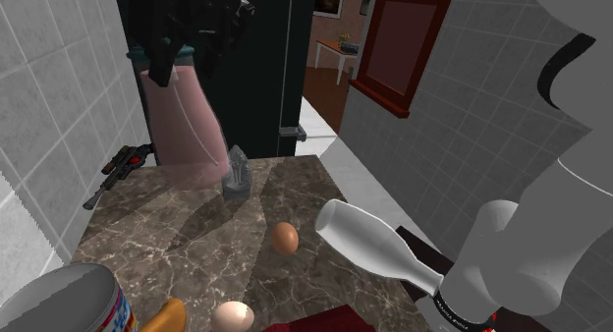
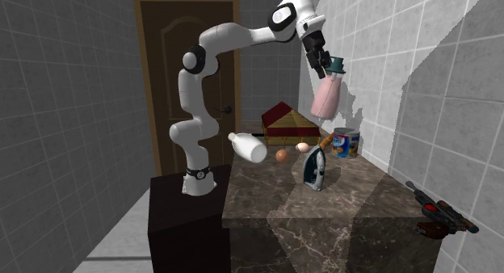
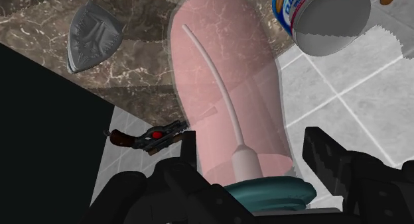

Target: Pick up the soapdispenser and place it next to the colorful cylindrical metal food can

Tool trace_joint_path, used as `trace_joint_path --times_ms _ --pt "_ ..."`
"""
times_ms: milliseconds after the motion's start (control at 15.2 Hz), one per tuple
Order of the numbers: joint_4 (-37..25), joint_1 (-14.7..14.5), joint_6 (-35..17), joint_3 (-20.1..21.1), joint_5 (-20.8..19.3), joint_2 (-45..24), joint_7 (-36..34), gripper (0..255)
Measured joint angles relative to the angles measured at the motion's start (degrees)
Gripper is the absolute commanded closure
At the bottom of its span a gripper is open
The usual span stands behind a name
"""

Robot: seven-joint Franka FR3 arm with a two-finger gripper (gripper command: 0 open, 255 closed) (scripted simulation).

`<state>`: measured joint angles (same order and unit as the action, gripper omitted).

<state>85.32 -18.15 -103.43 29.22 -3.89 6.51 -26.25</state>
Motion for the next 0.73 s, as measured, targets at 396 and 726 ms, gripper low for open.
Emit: trace_joint_path --times_ms 396,726 --pt "7.55 0.04 -5.34 -0.64 1.34 2.54 0.36 255" --pt "12.70 -0.08 -9.13 -0.91 2.08 4.10 0.43 255"
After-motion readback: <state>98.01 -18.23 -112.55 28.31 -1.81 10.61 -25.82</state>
